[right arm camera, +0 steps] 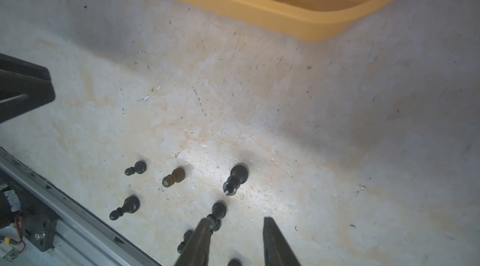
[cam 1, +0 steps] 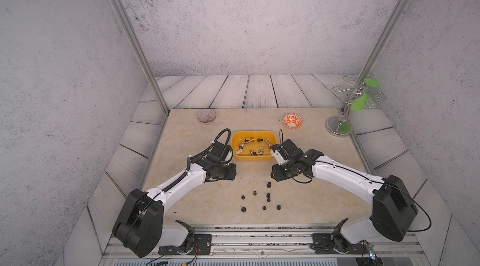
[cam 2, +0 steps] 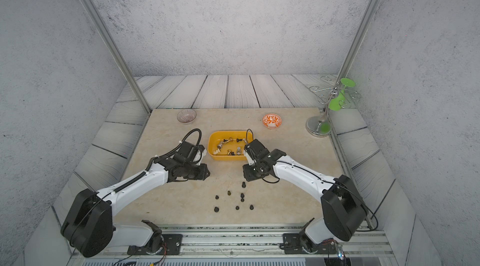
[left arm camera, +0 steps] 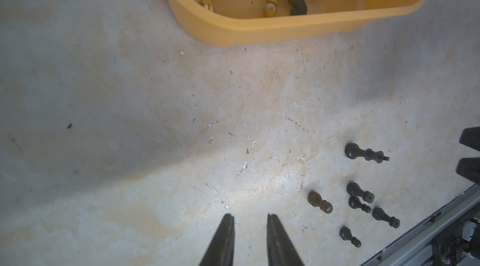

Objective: Put the chess pieces into the storage box
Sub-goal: Pick up the chess piece at the center of the board.

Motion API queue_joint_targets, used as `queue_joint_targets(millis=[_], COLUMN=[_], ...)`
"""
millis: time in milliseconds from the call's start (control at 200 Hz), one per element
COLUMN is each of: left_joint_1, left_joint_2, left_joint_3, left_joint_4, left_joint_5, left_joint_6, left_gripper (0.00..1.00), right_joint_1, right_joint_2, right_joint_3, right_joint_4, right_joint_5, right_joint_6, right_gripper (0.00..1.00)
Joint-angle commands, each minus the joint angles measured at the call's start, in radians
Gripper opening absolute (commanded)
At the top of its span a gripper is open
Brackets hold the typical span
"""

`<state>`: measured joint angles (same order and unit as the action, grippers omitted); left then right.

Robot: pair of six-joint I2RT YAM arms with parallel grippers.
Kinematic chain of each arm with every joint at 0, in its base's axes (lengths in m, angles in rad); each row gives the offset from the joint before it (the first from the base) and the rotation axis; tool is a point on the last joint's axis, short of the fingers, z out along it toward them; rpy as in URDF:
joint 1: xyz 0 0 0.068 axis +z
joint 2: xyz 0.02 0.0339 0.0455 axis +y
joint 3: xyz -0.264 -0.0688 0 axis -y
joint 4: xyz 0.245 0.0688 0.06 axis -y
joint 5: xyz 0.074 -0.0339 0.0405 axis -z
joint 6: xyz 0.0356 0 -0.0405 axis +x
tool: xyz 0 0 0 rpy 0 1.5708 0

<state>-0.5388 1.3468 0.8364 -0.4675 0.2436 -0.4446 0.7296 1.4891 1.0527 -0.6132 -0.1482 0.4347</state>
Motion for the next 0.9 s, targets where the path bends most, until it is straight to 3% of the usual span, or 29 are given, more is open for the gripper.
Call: queue_joint_targets(millis=[0,896], left_joint_1=[0.003,-0.004], left_joint_2=[-0.018,-0.021], left_joint_3=[-0.014,-0.03], left_joint_4=[0.006,0.019], left_joint_5=[0.011,0.016], left_joint_6=[-0.012,-0.025], left_gripper=[0.26,0.26], right_joint_1=[0.025,0.119], right_joint_2=[0.048,0.262], right_joint_3=[0.043,0.134], right_joint_4=[-0.023,-0.1], right_joint_5=[0.046,0.136], right_joint_6=[-0.005,-0.03], right_gripper=[0.36,0.36])
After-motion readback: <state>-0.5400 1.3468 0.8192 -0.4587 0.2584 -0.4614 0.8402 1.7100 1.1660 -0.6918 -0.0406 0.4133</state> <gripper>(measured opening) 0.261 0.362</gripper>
